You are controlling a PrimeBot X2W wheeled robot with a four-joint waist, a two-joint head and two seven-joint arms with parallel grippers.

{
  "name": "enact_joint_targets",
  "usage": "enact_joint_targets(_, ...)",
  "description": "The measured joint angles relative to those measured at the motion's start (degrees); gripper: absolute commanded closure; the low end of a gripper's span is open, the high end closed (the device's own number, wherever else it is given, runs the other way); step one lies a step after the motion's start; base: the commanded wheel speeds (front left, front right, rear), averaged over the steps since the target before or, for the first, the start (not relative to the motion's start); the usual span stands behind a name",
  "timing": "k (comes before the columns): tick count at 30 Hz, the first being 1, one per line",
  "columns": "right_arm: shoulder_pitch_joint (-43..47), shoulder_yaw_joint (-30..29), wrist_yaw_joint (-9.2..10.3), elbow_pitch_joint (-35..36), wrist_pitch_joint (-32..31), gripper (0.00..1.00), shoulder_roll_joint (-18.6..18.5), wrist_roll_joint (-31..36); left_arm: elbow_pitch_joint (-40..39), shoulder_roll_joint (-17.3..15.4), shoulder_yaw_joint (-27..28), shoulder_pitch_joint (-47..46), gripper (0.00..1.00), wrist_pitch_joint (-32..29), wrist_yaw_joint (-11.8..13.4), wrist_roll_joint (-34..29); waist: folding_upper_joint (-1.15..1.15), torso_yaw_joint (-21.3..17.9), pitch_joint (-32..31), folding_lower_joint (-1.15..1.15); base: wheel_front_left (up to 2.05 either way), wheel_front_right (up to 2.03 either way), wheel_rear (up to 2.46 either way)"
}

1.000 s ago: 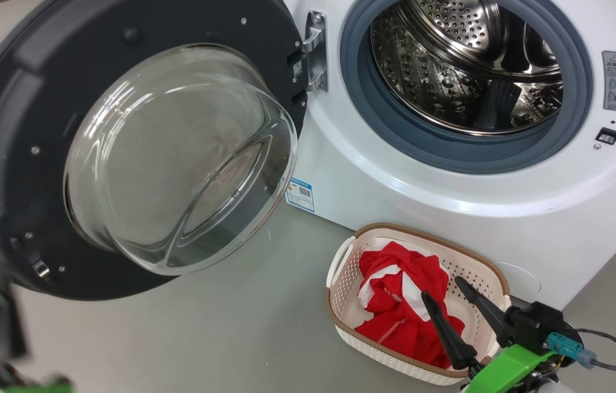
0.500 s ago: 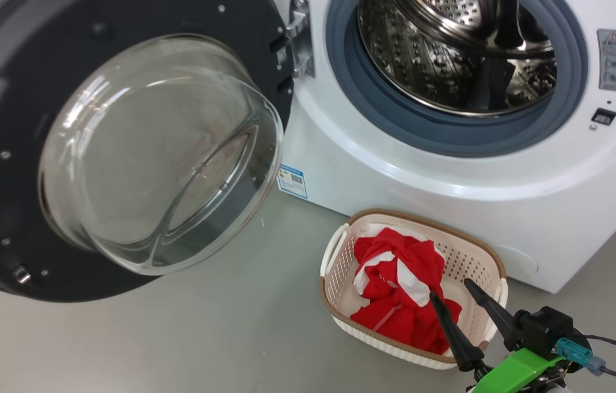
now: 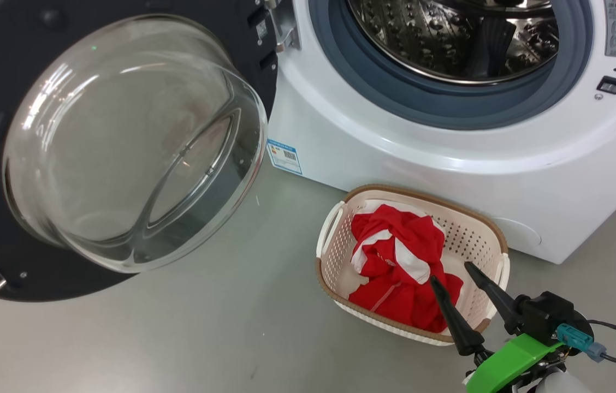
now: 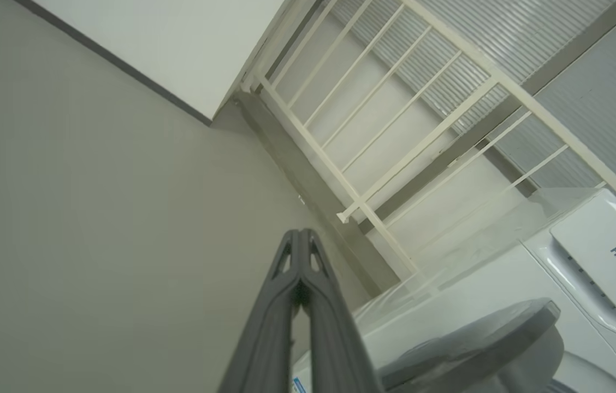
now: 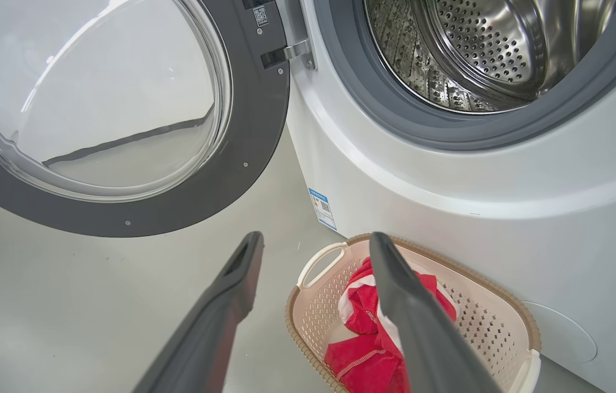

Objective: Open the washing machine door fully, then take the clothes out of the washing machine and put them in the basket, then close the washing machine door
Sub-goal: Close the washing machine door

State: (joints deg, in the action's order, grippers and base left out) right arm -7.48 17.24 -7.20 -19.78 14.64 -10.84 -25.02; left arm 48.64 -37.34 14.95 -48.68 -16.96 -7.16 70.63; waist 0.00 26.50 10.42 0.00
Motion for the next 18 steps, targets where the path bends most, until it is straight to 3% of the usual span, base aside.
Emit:
enact_joint_targets(4,-0.04,-0.01,0.00,-0.01,0.00,0.00,-0.09,0.01,4.54,-0.26,-2.54,-1.95,1.00,-10.76,0.00,2.55,0.00,-0.06,0.79,0.00,0.00,0.00,0.00)
enact_joint_targets(9,-0.07,-0.02,0.00,-0.10,0.00,0.00,-0.13,0.02,3.57,-0.16,-5.17,-2.18,1.00,-19.90,0.00,5.05,0.00,-0.08,0.94,0.00,0.00,0.00,0.00)
enact_joint_targets(18,-0.07,-0.08,0.00,-0.32,0.00,0.00,0.23,0.02,-5.06,-0.88,-6.97,3.27,1.00,-29.54,0.00,9.65,0.00,-0.29,-0.23,0.00,0.00,0.00,0.00)
